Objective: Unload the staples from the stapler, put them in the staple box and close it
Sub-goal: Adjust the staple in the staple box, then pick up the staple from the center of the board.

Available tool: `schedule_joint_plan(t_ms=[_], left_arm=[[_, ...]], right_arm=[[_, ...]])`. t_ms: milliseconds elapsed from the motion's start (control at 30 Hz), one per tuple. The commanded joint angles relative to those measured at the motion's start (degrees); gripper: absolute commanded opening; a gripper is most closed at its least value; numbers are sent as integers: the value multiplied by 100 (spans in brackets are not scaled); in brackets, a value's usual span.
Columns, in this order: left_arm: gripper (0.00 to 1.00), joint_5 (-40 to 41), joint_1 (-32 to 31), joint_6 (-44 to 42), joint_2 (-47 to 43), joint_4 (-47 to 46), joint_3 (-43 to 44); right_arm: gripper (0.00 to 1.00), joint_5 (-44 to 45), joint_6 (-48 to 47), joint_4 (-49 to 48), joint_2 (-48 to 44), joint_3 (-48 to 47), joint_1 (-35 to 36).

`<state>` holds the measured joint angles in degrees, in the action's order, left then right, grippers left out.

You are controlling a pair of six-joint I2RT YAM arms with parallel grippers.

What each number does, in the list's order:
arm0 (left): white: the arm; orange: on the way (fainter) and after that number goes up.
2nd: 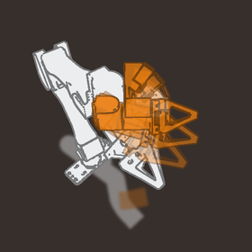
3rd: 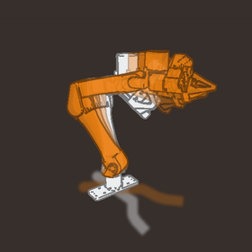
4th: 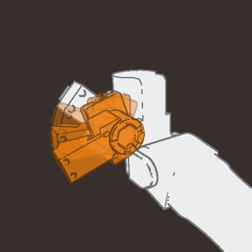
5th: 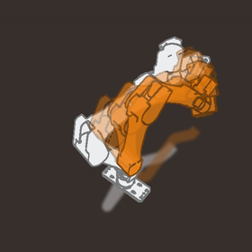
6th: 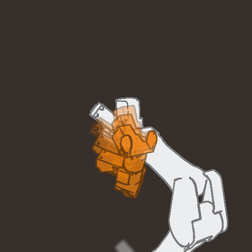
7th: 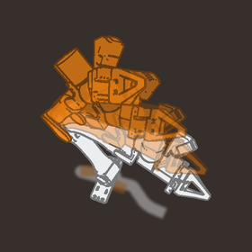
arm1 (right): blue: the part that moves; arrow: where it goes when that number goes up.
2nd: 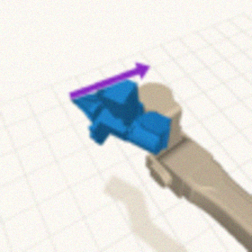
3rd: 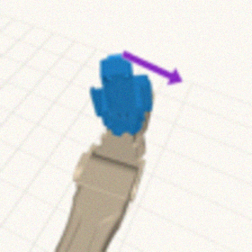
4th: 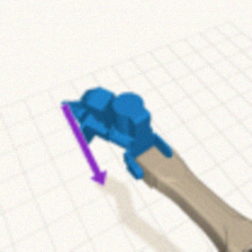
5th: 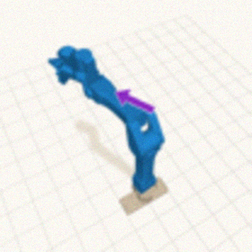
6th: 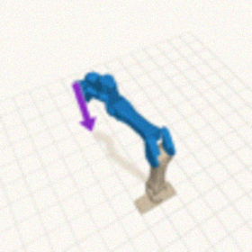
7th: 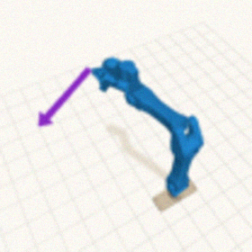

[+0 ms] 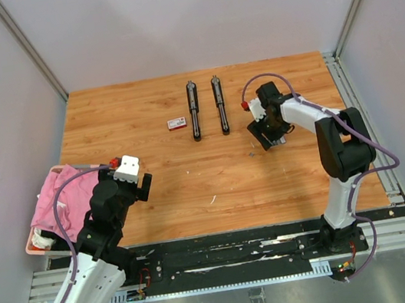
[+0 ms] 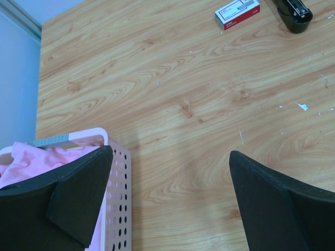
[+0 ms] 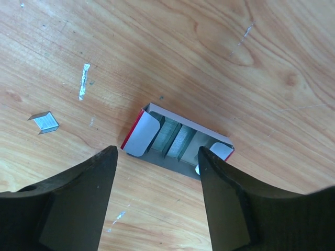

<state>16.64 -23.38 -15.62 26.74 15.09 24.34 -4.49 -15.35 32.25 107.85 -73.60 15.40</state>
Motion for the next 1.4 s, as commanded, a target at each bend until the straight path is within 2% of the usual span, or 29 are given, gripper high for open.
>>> schedule_joint_plan(t_ms=[0, 167, 467, 833, 1367], left_arm=[[98, -47, 28, -45, 15, -199, -47], [98, -38, 27, -45, 24, -200, -52], [98, -18, 32, -41, -6, -187, -39], [98, -22, 29, -47, -37, -182, -51], [98, -21, 31, -54, -55, -175, -52]], right_arm=[[67, -26, -142, 197, -454, -217, 129], [72, -146, -351, 211, -729, -208, 232], [73, -667, -702, 201, -806, -83, 704], [75, 113, -1043, 212, -325, -76, 1360], [75, 766, -1077, 193, 68, -107, 1385]])
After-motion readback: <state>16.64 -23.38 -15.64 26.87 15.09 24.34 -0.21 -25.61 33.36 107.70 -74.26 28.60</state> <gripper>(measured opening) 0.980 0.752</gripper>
